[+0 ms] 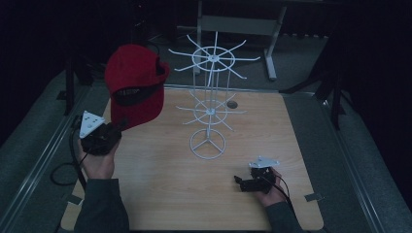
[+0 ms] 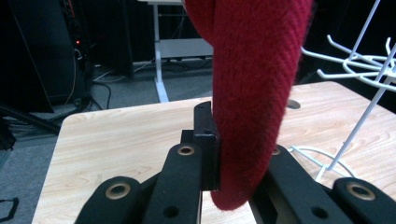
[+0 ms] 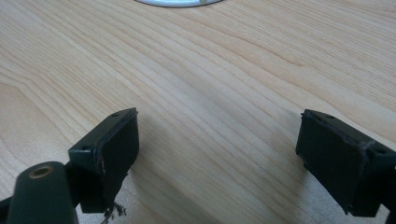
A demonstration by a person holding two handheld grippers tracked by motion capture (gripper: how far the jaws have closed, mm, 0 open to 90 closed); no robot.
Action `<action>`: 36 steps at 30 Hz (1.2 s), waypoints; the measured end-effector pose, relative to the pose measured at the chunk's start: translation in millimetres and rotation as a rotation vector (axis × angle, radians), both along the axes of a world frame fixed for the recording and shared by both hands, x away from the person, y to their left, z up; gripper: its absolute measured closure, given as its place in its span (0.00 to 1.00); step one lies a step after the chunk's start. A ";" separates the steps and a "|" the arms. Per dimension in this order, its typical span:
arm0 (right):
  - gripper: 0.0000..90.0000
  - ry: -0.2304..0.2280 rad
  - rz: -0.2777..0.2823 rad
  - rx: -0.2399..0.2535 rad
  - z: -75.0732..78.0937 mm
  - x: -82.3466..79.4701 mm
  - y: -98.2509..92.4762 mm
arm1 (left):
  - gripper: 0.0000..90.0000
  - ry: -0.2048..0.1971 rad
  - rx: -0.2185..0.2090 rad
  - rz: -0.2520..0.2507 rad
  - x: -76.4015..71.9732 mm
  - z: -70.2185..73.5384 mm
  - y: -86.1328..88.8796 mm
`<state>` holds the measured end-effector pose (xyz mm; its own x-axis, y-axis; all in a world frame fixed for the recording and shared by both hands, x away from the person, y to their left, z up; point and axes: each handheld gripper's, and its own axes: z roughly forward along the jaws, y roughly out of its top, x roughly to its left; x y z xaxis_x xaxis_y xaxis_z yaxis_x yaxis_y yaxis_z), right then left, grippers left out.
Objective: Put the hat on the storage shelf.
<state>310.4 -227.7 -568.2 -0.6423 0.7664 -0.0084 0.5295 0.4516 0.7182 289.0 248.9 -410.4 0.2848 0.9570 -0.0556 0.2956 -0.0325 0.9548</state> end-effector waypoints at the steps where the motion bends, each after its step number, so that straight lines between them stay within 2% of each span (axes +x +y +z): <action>1: 0.15 0.000 0.000 0.000 0.0 0.0 0.0 | 0.96 -0.004 -0.002 0.001 0.0 1.3 -0.2; 23: 0.15 -0.002 0.000 0.000 -0.1 0.1 0.0 | 0.96 -0.047 -0.040 -0.001 -0.1 26.9 -0.3; 29: 0.15 -0.003 0.000 0.000 -0.1 0.2 0.0 | 0.95 -0.056 -0.036 -0.005 -2.0 32.7 1.4; 36: 0.15 -0.003 0.000 0.000 -0.1 0.1 0.0 | 0.96 -0.063 -0.060 -0.004 -3.6 37.9 4.8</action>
